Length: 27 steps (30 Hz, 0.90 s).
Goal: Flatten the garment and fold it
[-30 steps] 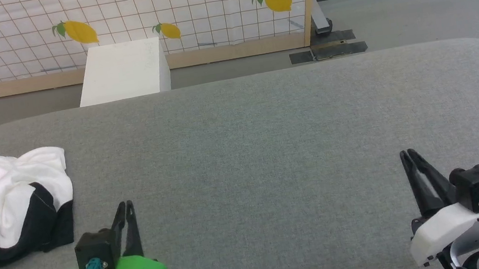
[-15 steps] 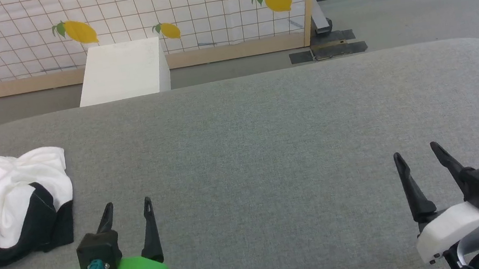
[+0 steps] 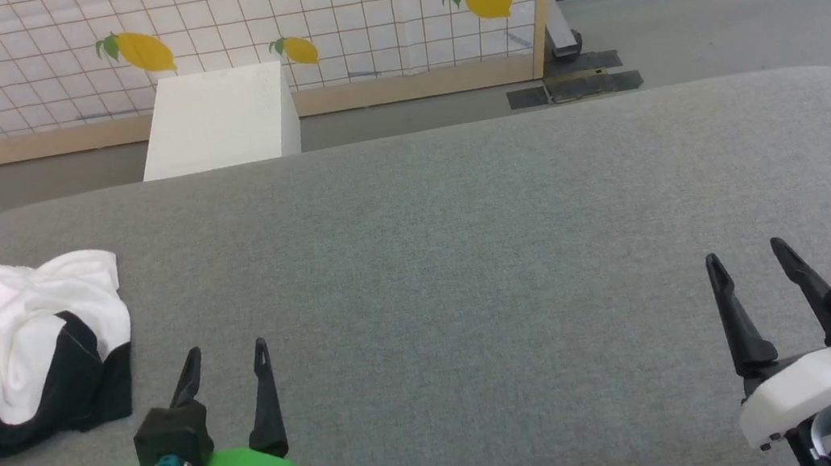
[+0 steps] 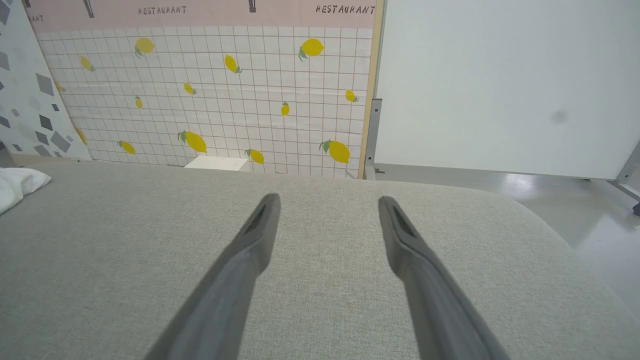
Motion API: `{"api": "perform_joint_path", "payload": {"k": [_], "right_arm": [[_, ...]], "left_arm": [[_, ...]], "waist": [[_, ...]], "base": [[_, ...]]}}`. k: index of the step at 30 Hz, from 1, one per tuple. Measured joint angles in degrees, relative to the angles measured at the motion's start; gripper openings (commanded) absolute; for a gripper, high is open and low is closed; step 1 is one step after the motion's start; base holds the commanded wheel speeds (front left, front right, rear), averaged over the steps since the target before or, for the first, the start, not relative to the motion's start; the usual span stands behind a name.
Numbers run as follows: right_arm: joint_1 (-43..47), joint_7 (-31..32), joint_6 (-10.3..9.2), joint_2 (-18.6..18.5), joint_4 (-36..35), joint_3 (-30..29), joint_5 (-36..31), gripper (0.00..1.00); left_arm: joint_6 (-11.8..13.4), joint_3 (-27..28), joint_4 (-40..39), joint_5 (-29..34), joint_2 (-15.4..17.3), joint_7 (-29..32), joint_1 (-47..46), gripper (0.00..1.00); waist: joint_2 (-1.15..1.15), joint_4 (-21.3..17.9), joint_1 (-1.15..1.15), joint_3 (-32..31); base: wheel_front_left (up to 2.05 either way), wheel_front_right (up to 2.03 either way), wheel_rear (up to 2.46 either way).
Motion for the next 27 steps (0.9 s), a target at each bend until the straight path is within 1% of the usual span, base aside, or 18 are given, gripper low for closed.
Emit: {"api": "perform_joint_path", "payload": {"k": [14, 27], "right_arm": [[0.08, -1.57, 0.0, 0.0, -0.04, -1.18, 0.52, 1.0], [0.79, -3.04, 0.0, 0.0, 0.04, -1.38, 0.99, 1.0]], "left_arm": [[0.02, -0.35, -0.19, -0.9, 0.0, -1.62, 0.38, 1.0], [0.1, -1.02, -0.19, -1.94, 0.0, -3.16, 0.99, 1.0]], "waist": [[0.0, 2.5, 0.0, 0.28], [0.0, 6.53, 0.0, 0.26]], "base": [[0.0, 0.0, 0.0], [0.0, 0.0, 0.0]]}}
